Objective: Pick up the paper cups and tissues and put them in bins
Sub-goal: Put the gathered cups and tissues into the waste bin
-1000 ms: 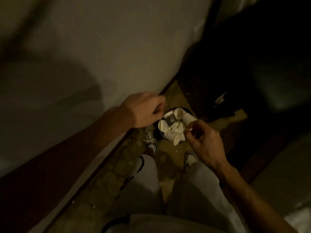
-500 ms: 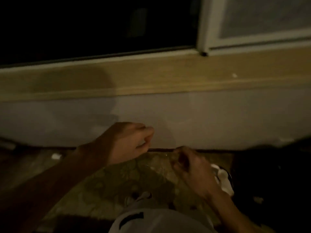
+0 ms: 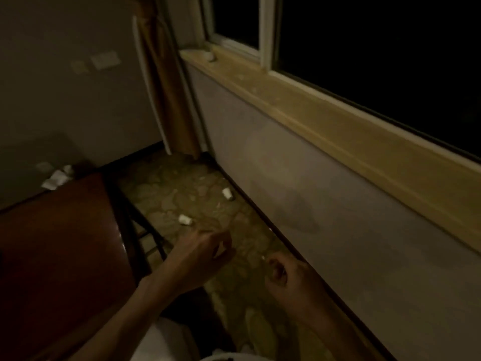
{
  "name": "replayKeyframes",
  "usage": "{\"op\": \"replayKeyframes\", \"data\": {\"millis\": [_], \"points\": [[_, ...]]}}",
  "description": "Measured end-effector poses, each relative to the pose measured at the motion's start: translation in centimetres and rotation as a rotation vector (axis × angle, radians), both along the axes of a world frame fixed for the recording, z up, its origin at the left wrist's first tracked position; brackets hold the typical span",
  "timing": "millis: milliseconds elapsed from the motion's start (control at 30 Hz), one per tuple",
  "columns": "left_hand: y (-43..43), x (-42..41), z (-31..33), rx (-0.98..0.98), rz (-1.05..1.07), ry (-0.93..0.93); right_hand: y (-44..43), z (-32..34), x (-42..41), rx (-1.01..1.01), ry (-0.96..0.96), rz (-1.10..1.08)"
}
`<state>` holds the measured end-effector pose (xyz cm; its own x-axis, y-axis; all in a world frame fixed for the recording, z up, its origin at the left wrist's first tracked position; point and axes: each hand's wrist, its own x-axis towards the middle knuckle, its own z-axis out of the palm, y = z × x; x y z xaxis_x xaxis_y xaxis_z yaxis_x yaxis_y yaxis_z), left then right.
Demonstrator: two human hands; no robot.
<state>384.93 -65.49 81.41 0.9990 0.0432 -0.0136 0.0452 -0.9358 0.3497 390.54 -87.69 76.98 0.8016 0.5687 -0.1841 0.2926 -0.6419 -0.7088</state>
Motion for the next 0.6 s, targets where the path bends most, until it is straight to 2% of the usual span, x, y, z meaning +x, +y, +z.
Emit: {"op": "replayKeyframes", "data": {"millis": [300, 400, 600], "points": [[12.0, 5.2, -6.5, -0.206, 0.360, 0.136, 13.1, -3.1, 8.7, -0.132, 0.128, 0.189], [14.7, 8.8, -9.9, -0.271, 0.459, 0.185, 17.2, -5.7, 13.3, -0.199, 0.187, 0.234], [19.7, 18.6, -15.0, -0.420, 0.622, 0.278, 25.0, -10.5, 24.8, -0.209, 0.290, 0.209]]}}
